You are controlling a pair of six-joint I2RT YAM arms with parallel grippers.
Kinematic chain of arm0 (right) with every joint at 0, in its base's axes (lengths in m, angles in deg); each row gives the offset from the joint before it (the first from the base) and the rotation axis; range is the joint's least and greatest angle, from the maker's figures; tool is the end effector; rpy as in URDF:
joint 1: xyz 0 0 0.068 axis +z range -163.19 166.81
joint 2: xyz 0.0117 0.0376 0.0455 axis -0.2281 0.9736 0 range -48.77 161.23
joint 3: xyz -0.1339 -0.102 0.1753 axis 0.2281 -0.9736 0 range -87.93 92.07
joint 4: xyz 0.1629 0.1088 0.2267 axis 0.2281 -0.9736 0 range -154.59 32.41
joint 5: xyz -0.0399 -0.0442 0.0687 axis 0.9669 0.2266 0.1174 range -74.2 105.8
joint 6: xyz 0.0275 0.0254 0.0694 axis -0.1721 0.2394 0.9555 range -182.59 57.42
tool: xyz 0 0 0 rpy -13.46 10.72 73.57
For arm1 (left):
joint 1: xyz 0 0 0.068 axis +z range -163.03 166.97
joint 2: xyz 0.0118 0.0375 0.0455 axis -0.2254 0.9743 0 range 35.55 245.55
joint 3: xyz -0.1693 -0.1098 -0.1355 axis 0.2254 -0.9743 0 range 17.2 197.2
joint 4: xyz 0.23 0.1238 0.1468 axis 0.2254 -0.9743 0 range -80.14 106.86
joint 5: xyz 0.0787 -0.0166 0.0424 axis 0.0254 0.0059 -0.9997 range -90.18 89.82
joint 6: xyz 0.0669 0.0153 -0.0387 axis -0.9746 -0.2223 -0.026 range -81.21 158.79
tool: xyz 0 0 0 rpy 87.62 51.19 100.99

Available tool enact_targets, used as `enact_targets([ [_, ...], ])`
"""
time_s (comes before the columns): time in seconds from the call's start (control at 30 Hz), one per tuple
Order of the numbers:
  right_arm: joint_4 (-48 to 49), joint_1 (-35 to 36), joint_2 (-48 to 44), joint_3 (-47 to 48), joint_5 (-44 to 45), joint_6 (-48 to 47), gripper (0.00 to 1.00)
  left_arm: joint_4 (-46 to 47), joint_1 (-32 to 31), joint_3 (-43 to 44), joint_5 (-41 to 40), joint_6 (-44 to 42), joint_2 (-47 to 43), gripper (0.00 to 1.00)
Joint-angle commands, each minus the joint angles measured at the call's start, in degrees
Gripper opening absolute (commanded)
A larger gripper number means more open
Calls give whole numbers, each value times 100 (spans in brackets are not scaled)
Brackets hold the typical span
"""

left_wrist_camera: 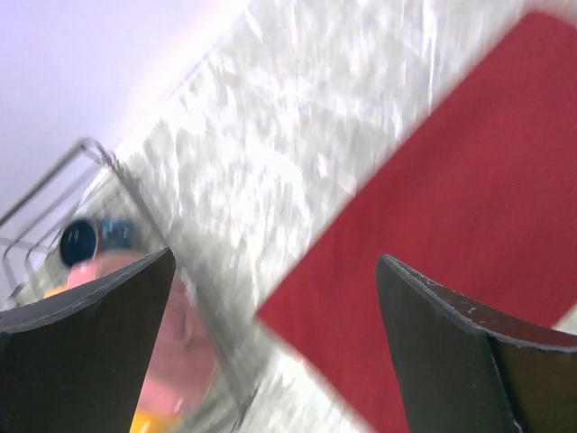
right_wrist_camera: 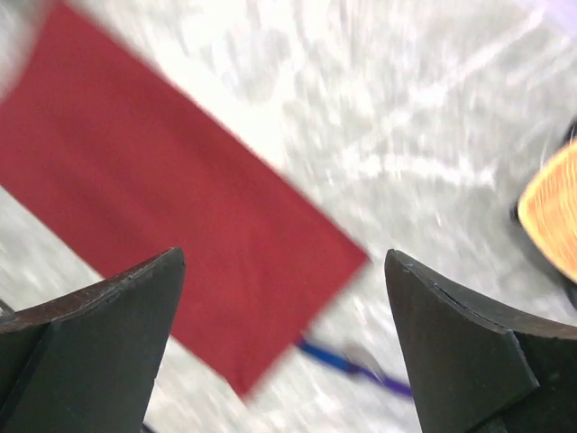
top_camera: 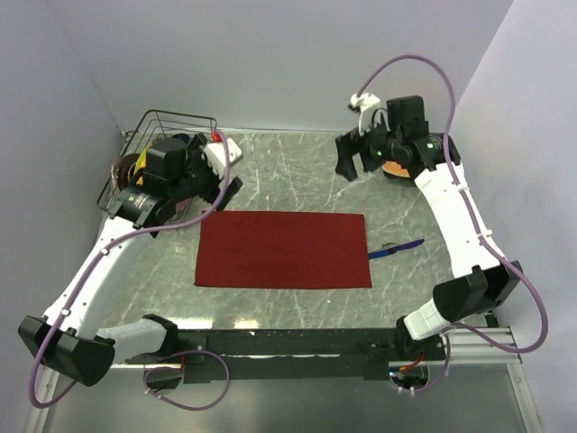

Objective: Fold the napkin into a case and place the utensils inside
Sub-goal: Smooth out the rectangle-folded napkin at the center of the board.

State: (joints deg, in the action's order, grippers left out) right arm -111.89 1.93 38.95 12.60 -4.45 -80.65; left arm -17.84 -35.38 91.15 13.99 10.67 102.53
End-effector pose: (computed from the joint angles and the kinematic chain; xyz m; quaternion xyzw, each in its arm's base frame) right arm 0.3594 0.1214 0.3771 -0.3254 0.8396 0.1499 0.4084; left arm 0.2974 -0.1402 0.3573 0.4198 0.7412 -0.0797 0.5178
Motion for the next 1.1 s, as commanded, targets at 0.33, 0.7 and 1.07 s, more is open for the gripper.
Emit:
enact_targets([
  [0.33, 3160, 246, 975, -2114, -2765, 4159, 100, 5097, -893, -2902, -2137, 607, 272, 99],
  [0.7, 5017, 361, 1897, -3013, -2906, 5339, 100, 8698, -1570, -3915, -2077, -422, 1747, 99],
  [1.07, 5413, 229, 2565, -3118, -3002, 5612, 100, 9666, -1738, -3229, -2138, -475, 3663, 99],
])
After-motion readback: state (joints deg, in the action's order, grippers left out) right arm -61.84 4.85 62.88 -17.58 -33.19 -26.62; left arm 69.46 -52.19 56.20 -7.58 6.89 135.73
